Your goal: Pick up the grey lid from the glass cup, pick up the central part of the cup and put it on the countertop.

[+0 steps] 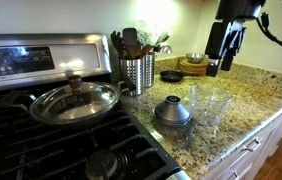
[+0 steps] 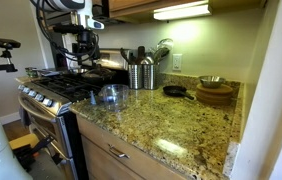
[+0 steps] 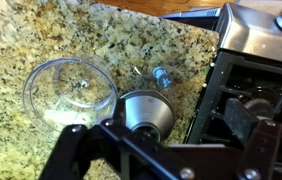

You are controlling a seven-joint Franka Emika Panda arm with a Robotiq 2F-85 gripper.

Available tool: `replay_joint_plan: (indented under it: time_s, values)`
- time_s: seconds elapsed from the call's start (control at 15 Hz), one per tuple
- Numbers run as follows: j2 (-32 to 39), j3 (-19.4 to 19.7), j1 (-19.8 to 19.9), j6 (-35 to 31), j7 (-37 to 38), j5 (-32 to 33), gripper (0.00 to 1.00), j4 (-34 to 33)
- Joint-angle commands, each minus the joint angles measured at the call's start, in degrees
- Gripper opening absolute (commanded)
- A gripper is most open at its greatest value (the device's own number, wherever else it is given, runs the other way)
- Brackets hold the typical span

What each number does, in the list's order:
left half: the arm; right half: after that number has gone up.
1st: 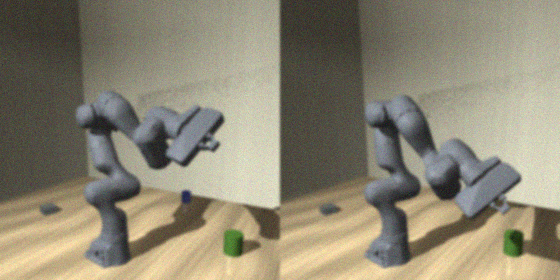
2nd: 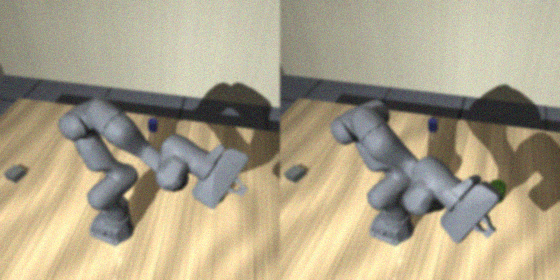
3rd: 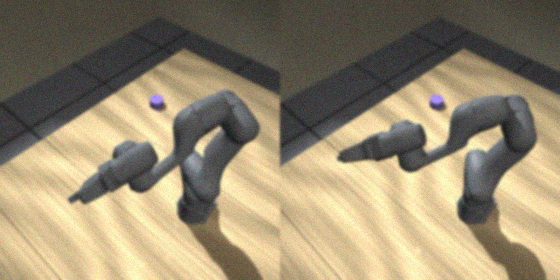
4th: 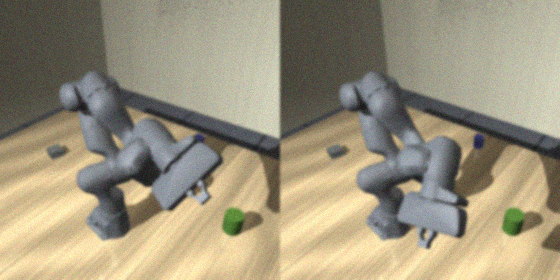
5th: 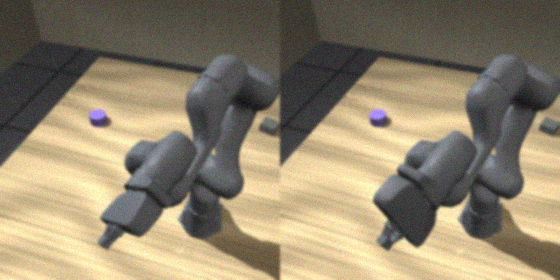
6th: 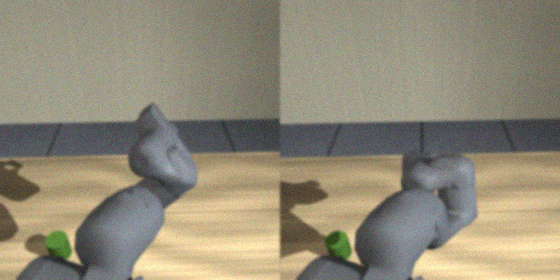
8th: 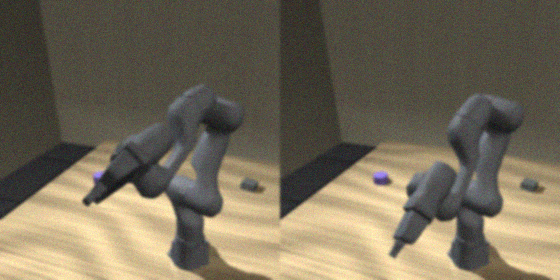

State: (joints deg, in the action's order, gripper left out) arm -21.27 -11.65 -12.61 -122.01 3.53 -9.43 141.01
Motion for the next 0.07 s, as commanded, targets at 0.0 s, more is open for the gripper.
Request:
replay_joint_plan:
  time_s: [0.0]
  values:
    - [0.0, 0.1, -0.1, 0.1, 0.0, 0.0, 1.00, -0.1]
